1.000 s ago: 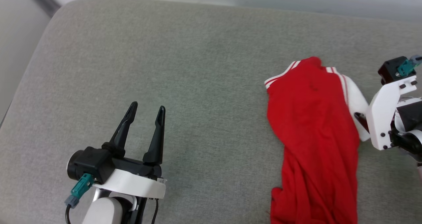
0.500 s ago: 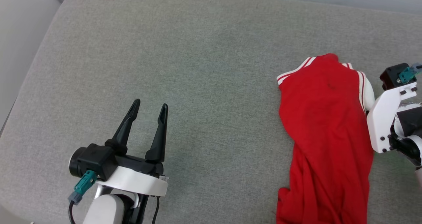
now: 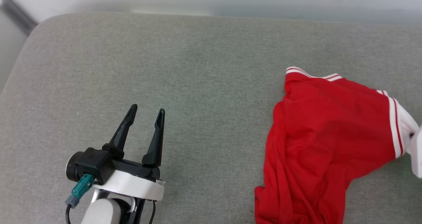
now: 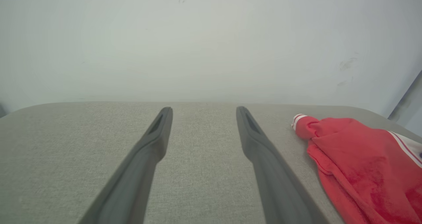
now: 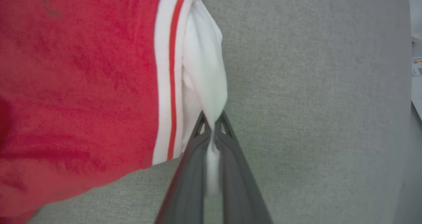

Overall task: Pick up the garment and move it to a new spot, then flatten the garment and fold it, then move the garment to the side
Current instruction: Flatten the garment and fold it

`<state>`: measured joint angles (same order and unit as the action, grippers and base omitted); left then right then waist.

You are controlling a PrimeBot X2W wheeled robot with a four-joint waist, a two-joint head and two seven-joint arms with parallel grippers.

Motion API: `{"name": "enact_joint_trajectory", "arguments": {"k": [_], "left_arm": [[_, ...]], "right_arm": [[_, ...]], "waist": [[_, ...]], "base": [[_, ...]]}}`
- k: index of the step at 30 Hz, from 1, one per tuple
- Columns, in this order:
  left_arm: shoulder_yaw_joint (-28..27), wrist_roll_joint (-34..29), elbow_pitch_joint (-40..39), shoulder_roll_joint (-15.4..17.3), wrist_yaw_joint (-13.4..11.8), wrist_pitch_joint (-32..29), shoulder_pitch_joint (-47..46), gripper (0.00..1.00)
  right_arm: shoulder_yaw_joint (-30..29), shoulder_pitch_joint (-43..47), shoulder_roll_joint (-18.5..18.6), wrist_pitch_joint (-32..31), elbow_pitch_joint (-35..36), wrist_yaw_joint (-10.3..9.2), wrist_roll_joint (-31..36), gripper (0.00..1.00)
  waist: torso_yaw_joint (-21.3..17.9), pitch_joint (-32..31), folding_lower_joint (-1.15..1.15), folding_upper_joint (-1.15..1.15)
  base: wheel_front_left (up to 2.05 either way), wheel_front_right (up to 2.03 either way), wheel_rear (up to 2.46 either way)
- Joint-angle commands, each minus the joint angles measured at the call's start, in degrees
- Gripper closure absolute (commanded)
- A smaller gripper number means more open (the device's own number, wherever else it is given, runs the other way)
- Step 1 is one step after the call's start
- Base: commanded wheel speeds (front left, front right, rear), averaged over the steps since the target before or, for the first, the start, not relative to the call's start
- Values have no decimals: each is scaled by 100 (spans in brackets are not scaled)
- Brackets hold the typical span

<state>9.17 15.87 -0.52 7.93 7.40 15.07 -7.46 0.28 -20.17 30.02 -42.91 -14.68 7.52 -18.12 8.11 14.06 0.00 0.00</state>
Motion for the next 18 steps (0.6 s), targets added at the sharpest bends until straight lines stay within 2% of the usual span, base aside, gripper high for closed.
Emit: {"name": "enact_joint_trajectory", "arguments": {"k": [1, 10, 11, 12, 13, 18], "left_arm": [[7, -2, -9, -9, 9, 15, 21, 0], [21, 35, 51, 11, 9, 15, -25, 0], [25, 36, 57, 17, 8, 15, -23, 0], [30, 39, 62, 23, 8, 15, -20, 0], [33, 35, 69, 24, 8, 15, -17, 0], [51, 29, 63, 22, 8, 15, -6, 0]], "right_arm": [[-168, 218, -26, 43, 11, -6, 90, 100], [-549, 805, -422, 288, -235, -6, 372, 100], [-582, 817, -472, 357, -245, -6, 397, 92], [-600, 809, -525, 466, -225, -5, 416, 37], [-627, 791, -605, 556, -228, -5, 383, 0], [-531, 618, -790, 1199, -7, -5, 164, 0]], "waist": [[-118, -52, 0, 0], [-296, -172, 0, 0], [-317, -193, 0, 0], [-341, -219, 0, 0], [-364, -244, 0, 0], [-465, -366, 0, 0]], "base": [[0, 0, 0], [0, 0, 0], [0, 0, 0], [0, 0, 0], [0, 0, 0], [0, 0, 0]]}}
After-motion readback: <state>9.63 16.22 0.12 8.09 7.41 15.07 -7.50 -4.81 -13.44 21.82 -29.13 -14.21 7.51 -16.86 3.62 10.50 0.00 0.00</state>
